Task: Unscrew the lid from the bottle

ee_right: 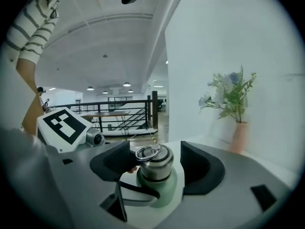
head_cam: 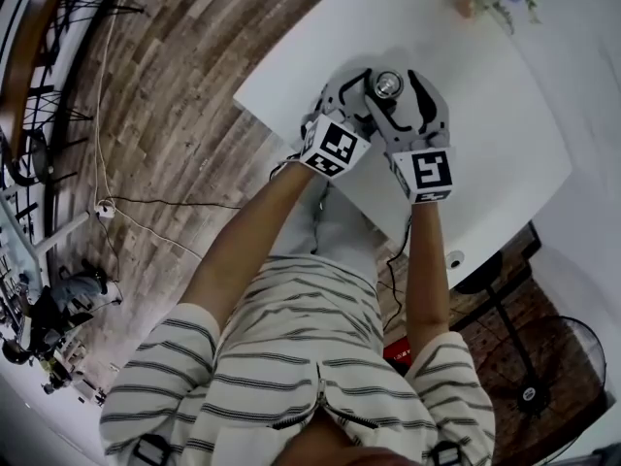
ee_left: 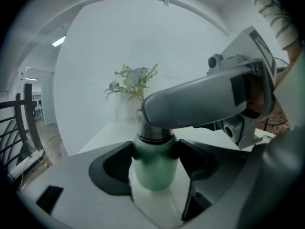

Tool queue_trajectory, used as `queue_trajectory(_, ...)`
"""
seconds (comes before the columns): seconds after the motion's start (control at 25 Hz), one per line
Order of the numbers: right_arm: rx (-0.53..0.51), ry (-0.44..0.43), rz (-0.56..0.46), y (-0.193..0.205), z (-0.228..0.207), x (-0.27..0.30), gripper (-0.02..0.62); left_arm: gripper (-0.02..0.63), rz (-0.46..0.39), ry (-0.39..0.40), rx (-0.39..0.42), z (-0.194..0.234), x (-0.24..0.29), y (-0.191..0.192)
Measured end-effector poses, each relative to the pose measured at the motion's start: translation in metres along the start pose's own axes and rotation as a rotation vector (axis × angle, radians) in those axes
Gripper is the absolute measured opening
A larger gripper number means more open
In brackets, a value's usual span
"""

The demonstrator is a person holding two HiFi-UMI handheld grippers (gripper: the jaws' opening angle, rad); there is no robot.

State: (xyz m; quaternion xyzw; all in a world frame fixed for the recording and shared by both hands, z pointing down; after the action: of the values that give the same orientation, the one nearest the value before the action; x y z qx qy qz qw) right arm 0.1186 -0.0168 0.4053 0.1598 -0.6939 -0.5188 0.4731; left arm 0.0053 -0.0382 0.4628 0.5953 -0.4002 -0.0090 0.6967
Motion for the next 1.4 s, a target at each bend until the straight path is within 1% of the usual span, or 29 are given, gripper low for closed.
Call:
queue_trajectory(0.08, 0.034, 0.049, -0.009, 0.001, 0.007, 0.002, 0.31, 0.308, -0.002, 0.0, 0.0, 0.0, 0.0, 0.0)
queue_trajectory(0.32, 0.104, 0.157, -0.006, 0.005, 0.016, 0.011, 0.307, 0.308, -0.003, -0.003, -0.002, 0.0, 0.0, 0.001)
queue_trajectory(0.4, 0.11, 0.181, 0.008, 0.007, 0.017, 0.013, 0.283, 0.308, -0.005, -0.003, -0.003, 0.0, 0.0, 0.001)
queue_trajectory(0.44, 0.11, 0.192, 0.013, 0.009, 0.018, 0.012, 0.26, 0.308, -0.005, -0.002, -0.003, -0.001, 0.001, 0.0)
queue_trajectory(0.56, 0.093, 0.206, 0.016, 0.01, 0.017, 0.011, 0.265, 0.308, -0.005, -0.002, -0.001, -0.001, 0.001, 0.0)
queue_trajectory(0.92, 0.042, 0.13, 0.007, 0.011, 0.01, 0.01, 0.267, 0.308, -0.005, -0.004, 0.0, -0.001, 0.001, 0.001)
queue_trajectory(1.24, -0.065, -0.034, -0.02, 0.013, -0.004, 0.009, 0.267, 0.308, -0.006, -0.001, -0.001, -0.001, 0.001, 0.002)
queue_trajectory(1.4, -0.119, -0.138, -0.057, 0.011, -0.013, 0.01, 0.267, 0.308, -0.008, 0.002, 0.002, 0.0, 0.0, 0.001)
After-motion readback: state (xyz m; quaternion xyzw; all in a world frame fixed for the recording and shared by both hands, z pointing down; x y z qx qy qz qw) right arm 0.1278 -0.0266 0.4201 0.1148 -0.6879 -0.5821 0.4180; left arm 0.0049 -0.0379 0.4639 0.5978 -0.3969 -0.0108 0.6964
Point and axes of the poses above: the fingertips, and each gripper's own axes: x forward along the fingers, z to its left, y out of its underside, the point moved 10 cm from there along -x, backward along the fingers, and after that the axes turned 11 degrees about z, right-handed, at the moved point
